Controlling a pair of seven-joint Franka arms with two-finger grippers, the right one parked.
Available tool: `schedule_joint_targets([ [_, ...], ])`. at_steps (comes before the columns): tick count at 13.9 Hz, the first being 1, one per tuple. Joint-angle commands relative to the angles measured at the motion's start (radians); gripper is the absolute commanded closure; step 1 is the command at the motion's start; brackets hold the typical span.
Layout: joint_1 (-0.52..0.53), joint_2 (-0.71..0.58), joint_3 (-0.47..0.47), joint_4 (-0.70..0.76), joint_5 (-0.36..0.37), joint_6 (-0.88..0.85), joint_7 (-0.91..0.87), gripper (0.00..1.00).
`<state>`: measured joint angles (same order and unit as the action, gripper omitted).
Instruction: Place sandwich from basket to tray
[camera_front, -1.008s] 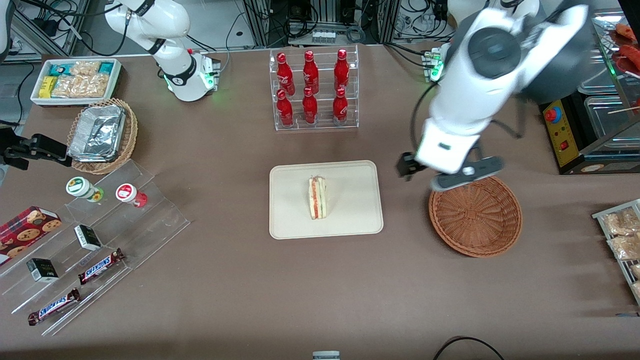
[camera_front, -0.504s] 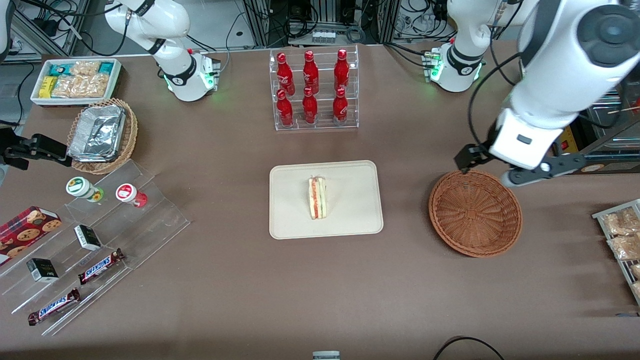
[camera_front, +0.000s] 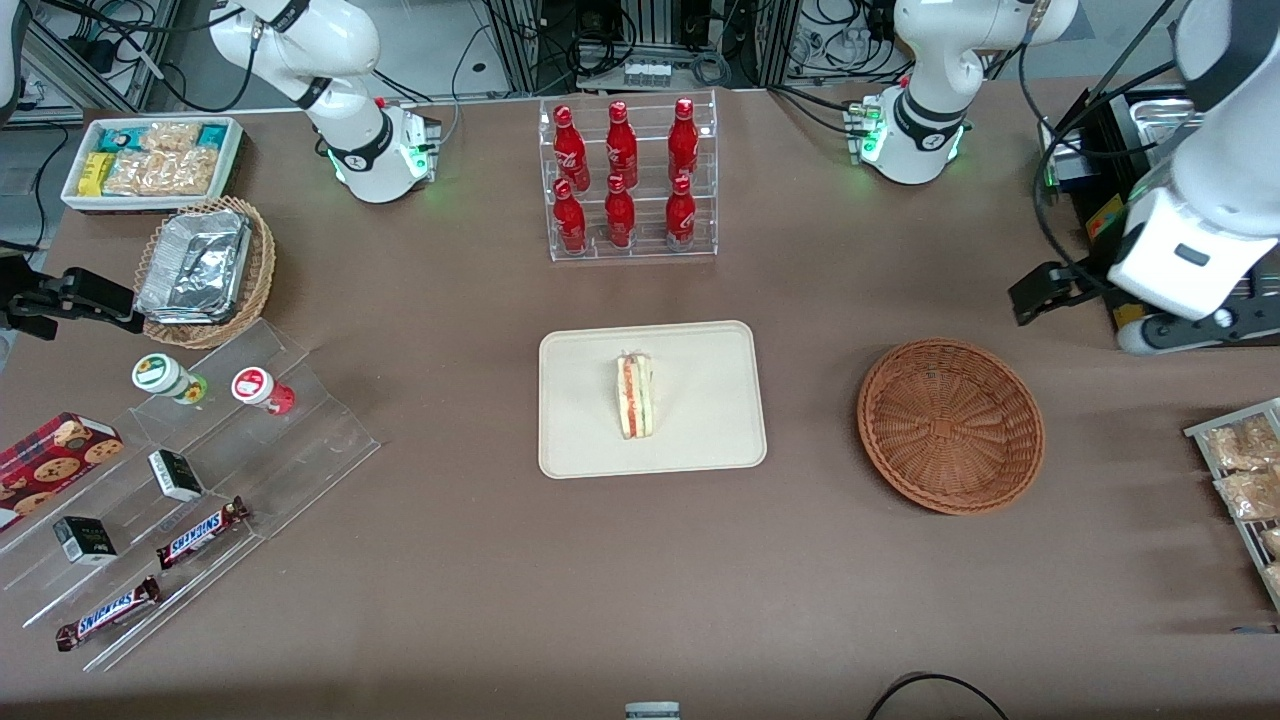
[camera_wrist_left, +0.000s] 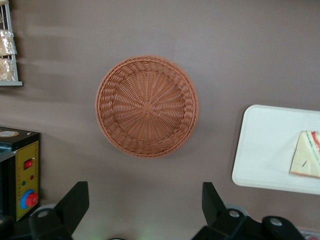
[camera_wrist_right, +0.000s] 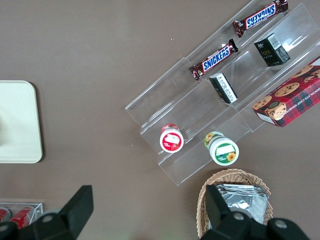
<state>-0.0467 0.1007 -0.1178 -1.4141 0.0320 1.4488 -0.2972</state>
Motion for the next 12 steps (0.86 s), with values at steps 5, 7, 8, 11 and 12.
schedule_joint_targets([
  [5,0.012,-0.16,0.058,-0.179,-0.067,0.005,0.134,0.0],
  [7,0.005,-0.191,0.089,-0.216,-0.077,0.025,0.158,0.0],
  [8,0.005,-0.188,0.09,-0.212,-0.072,0.028,0.158,0.0],
  [11,-0.004,-0.145,0.092,-0.166,-0.058,0.027,0.153,0.0],
  [12,-0.005,-0.135,0.092,-0.146,-0.058,0.027,0.155,0.0],
])
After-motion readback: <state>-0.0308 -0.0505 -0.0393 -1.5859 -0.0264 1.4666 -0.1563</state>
